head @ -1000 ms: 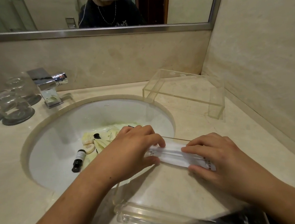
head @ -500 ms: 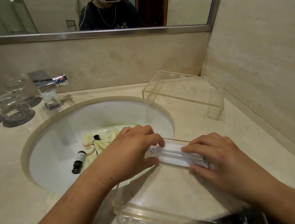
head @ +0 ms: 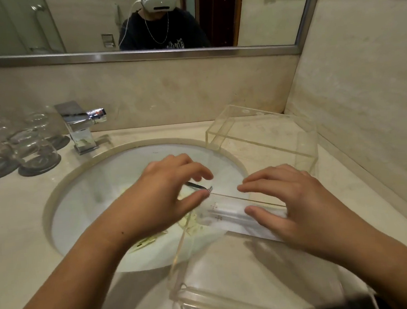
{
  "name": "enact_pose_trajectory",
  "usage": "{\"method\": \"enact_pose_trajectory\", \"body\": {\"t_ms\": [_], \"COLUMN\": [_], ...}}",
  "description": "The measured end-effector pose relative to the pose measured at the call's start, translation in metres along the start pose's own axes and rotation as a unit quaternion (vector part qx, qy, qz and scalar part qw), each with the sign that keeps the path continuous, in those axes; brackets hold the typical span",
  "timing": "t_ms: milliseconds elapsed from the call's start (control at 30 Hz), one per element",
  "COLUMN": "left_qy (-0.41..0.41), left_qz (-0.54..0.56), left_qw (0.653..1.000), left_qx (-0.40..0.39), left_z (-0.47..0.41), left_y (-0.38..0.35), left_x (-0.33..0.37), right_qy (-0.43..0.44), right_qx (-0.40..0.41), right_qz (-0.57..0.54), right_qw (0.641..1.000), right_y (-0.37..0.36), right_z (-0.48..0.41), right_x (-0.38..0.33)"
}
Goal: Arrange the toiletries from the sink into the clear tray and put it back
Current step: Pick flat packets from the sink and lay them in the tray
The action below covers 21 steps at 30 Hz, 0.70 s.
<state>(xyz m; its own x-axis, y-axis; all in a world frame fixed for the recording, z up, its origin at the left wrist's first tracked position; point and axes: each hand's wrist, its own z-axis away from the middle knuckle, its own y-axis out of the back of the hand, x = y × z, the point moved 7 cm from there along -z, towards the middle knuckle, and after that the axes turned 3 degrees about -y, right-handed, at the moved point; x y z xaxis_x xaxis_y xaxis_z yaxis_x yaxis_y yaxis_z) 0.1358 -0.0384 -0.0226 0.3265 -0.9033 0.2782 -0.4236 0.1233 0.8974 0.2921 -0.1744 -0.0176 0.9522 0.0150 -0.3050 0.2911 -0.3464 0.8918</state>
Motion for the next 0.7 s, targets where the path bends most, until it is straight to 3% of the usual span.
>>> {"method": "enact_pose_trajectory", "body": {"t_ms": [167,433,700], "left_qy": [0.068,0.145,0.126], "left_qz": [-0.009,-0.038,-0.062], "left_qw": [0.998,0.985,0.978], "left_qx": [-0.008,-0.090,-0.157], "left_z": [0.000,0.010,-0.007], "left_y": [0.004,-0.034,-0.077], "left_x": [-0.061,-0.140,-0.162], "right_qy": [0.023,0.015,-0.019], "right_qx": [-0.024,-0.162,-0.355], "right_qz": [-0.023,0.012,0.123], "right_qw": [0.999,0.987,0.927], "right_y": [-0.009,-0.078,-0.157], "right_z": [-0.043,-0.123,-0.168], "right_x": [-0.023,-0.038,-0.012]}}
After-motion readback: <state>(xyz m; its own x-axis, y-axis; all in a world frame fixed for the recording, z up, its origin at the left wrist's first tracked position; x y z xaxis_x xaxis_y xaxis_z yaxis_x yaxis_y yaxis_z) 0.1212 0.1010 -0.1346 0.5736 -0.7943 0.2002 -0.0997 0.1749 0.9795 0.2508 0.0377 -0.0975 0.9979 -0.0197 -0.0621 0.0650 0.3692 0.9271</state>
